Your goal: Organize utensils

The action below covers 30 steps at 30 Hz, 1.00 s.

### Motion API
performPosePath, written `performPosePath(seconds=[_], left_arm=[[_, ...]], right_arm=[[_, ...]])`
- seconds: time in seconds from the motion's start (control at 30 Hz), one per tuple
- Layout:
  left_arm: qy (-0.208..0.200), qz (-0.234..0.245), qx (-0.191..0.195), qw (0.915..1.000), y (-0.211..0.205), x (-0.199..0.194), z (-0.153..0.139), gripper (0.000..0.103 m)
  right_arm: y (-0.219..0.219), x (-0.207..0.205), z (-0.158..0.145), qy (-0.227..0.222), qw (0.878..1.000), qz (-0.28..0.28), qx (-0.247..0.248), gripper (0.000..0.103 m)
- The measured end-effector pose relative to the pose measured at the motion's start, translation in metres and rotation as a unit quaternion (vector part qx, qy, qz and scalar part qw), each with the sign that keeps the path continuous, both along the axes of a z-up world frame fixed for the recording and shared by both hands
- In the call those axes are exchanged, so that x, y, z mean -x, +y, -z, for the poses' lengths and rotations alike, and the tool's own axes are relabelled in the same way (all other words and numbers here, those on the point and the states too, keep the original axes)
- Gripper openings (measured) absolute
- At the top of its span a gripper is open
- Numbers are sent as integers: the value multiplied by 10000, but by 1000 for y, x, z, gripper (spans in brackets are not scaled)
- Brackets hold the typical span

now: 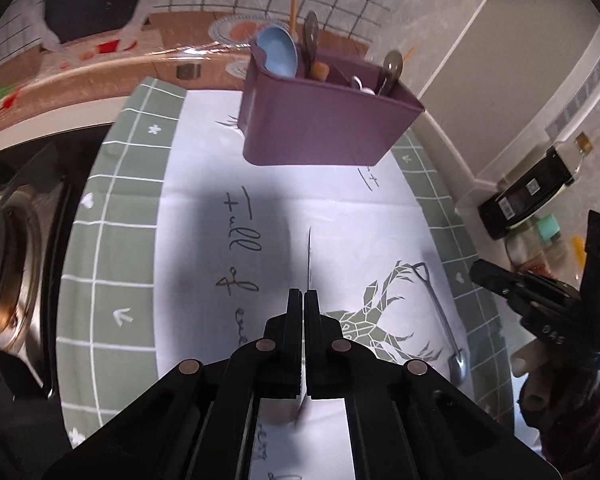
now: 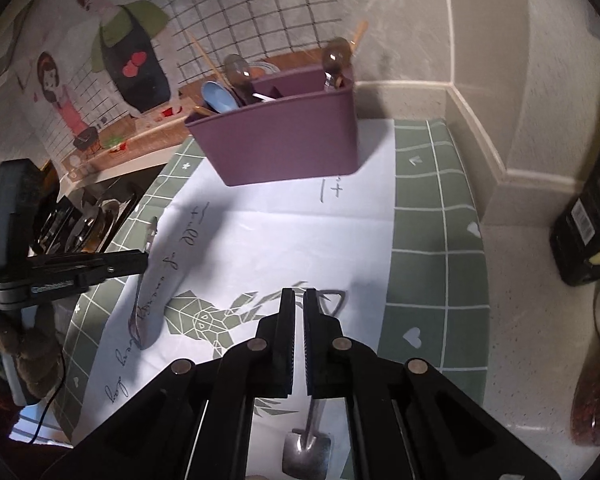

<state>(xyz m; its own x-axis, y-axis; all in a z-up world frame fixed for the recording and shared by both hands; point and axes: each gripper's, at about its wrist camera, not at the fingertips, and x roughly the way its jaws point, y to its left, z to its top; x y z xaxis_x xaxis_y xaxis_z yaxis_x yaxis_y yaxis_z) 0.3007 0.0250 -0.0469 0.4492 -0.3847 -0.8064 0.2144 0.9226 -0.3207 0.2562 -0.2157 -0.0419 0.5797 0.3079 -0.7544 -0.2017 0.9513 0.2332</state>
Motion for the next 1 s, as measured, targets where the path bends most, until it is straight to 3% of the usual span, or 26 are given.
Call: performPosePath(seconds=[0.1, 0.33, 0.43, 0.5, 0.63, 0.8, 1.0], left_arm=[[11, -90, -43, 9999, 7, 2, 0, 0], [256, -186, -133, 9994, 10, 4, 15, 3], [386, -163, 3, 9991, 10, 2, 24, 4], [426, -104, 21, 9990, 8, 2, 28, 7], [407, -11, -145, 9991, 4, 2, 29, 32], [482, 134, -299, 9983, -4, 1, 34, 40], [526, 179, -514, 9971, -11, 1, 39, 42]], right_arm=[[4, 2, 1, 11, 9997, -110, 233, 4], [-12, 14, 31, 657, 9976, -217, 66, 5], [-14, 19, 47, 920, 9956, -160, 12, 5], [-10, 19, 55, 1021, 9947, -118, 15, 7], [1, 13, 55, 936, 9954, -51, 177, 11], [12, -2, 53, 870, 9954, 27, 412, 24], [22, -24, 53, 1108, 9938, 86, 94, 25]])
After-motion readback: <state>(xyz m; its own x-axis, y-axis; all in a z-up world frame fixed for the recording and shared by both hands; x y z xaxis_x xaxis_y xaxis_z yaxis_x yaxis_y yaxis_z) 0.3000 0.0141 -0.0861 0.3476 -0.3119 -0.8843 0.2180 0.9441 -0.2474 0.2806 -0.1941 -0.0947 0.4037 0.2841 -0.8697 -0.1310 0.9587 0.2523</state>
